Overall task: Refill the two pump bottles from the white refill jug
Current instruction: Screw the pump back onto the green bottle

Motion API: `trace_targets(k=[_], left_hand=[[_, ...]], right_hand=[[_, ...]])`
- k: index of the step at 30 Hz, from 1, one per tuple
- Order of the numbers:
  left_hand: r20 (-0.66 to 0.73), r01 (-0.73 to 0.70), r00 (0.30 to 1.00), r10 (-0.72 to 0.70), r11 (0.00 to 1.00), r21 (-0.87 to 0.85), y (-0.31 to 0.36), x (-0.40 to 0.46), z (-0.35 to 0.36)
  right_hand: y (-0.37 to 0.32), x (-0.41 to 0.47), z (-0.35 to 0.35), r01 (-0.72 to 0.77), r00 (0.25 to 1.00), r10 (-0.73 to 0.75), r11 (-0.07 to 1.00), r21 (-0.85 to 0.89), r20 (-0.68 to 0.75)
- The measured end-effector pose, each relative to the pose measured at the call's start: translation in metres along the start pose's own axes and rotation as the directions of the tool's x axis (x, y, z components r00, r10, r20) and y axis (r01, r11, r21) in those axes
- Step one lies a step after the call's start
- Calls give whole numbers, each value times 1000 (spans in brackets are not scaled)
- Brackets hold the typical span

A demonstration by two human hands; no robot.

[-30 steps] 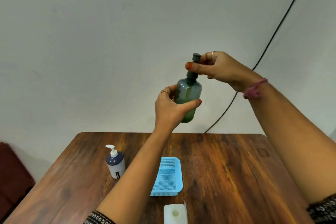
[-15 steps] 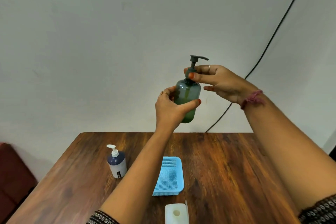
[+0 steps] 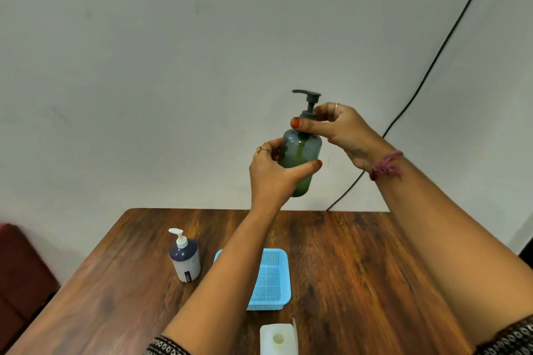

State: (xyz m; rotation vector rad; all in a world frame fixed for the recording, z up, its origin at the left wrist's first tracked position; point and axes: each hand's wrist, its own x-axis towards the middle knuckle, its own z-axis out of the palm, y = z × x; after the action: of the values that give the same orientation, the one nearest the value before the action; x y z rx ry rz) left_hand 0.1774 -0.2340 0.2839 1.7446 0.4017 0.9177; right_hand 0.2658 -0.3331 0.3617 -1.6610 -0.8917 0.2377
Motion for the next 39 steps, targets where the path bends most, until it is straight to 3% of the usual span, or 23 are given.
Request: trace_targets(k=[5, 11, 15, 17, 19, 21, 27, 31, 35, 39], left_hand=[[-4, 13, 1000, -13, 1000, -11, 0, 1, 2], [-5, 5, 1000, -5, 1000, -8, -3, -1, 3], [5, 11, 1000, -11, 1000, -16, -4, -1, 3], [4, 9, 1000, -9, 1000, -17, -4, -2, 3], [1, 3, 1000, -3, 1000, -9, -5, -2, 3], [-5, 0, 1000, 0, 1000, -4, -5, -3, 5], [-1, 24, 1000, -24, 999, -37, -5, -2, 4], [-15, 34, 999, -35, 998, -55, -6, 0, 4], [-23, 10, 1000, -11, 1000, -21, -5, 3, 7], [-17, 24, 1000, -25, 999, -46, -7, 7, 6]], right_hand=[[1, -3, -12, -87, 985, 78, 995, 51, 154], [9, 3, 4, -23, 999, 22, 998, 62, 26], [13, 1, -10, -76, 975, 54, 993, 96, 217], [14, 1, -7, -42, 987, 25, 994, 104, 160], [14, 2, 7, -24, 1000, 25, 996, 82, -15], [18, 4, 16, -14, 995, 19, 998, 56, -96], [22, -1, -1, -83, 978, 40, 975, 206, 204], [22, 3, 11, -36, 999, 37, 981, 189, 0], [21, 3, 29, -37, 973, 85, 975, 219, -215], [20, 8, 22, -65, 996, 76, 981, 183, -51]])
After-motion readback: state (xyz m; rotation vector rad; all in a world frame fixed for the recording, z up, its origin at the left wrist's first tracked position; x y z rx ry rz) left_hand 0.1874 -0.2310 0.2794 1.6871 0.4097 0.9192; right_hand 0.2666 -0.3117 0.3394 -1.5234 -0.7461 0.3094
